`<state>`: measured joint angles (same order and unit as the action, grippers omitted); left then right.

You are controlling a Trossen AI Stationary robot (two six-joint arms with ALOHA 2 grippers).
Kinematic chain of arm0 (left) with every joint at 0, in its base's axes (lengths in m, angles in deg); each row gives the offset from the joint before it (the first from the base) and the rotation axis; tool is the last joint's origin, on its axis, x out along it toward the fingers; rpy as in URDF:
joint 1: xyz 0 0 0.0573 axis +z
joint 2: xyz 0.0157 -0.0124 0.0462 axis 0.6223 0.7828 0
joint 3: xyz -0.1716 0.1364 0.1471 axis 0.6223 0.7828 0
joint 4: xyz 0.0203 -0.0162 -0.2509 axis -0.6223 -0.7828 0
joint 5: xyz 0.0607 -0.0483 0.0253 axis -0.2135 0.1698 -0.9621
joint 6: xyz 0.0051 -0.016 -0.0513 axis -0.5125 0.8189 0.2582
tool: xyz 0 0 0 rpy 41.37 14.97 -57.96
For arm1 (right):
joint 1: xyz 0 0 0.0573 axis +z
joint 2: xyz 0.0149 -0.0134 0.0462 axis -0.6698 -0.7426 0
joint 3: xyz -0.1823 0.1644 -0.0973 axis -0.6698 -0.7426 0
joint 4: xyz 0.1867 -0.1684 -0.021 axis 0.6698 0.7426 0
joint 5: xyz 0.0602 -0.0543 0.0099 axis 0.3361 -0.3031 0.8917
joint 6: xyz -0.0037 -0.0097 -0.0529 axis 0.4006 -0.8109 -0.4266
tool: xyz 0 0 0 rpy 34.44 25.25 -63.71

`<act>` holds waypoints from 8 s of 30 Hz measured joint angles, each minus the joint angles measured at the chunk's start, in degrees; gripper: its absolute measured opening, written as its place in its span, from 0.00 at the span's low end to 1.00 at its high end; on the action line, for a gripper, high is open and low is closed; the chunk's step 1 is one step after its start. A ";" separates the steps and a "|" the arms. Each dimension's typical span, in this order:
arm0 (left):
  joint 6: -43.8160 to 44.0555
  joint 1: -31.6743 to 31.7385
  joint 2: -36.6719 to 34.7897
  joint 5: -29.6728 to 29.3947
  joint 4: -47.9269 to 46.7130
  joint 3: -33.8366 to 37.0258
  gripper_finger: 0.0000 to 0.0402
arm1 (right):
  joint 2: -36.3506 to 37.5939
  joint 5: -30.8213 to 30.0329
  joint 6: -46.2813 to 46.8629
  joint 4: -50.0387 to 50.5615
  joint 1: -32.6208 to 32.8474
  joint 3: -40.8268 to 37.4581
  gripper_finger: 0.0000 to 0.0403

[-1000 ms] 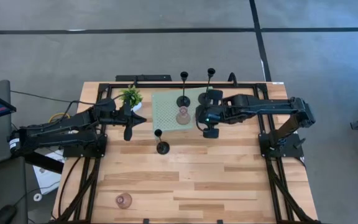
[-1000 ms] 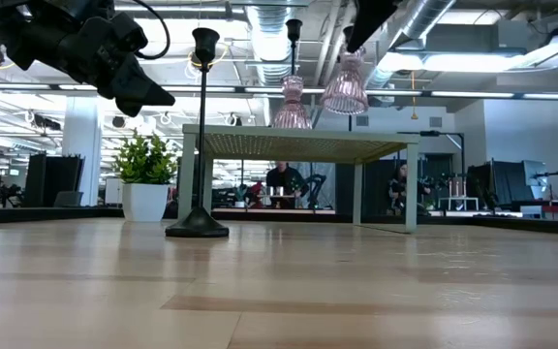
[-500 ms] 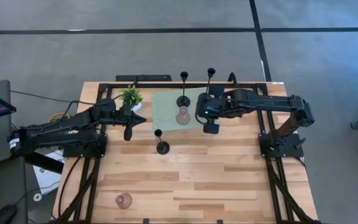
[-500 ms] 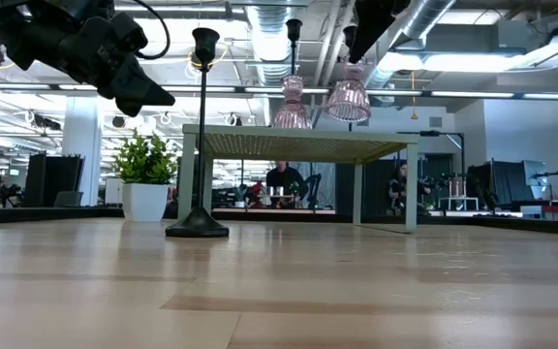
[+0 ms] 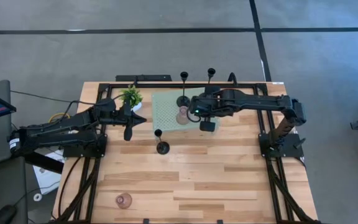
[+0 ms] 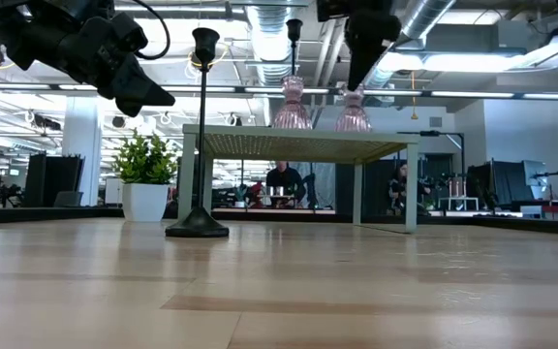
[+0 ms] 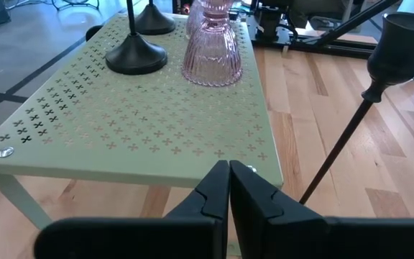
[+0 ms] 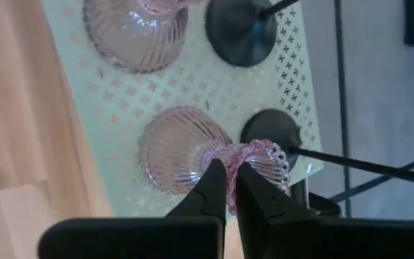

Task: Pick & Place candle stick holders
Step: Put the top pink glass candle holder on the shelf aligned with the right black candle holder, then adjust the shelf, then put the black candle holder on the shelf

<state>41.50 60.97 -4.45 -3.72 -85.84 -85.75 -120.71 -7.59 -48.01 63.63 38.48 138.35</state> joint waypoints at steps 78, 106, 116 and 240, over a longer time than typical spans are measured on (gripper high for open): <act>0.00 -0.02 0.02 0.02 -0.17 0.00 0.03 | 60.26 -4.41 23.87 -45.03 14.18 -72.56 0.00; 0.00 -0.02 0.02 0.02 -0.15 0.00 0.03 | 59.64 3.18 20.48 -75.63 0.33 -89.14 0.00; 0.00 -0.02 0.02 0.00 -0.07 0.00 0.03 | 49.13 2.90 26.52 -79.47 1.92 -89.14 0.00; 3.21 -35.56 20.15 -33.33 24.50 0.02 0.27 | 33.21 4.57 30.39 -67.70 21.44 -75.64 0.00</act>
<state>44.72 25.40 15.70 -37.05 -61.34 -85.73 -87.50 -3.02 -17.62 -4.07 59.92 62.71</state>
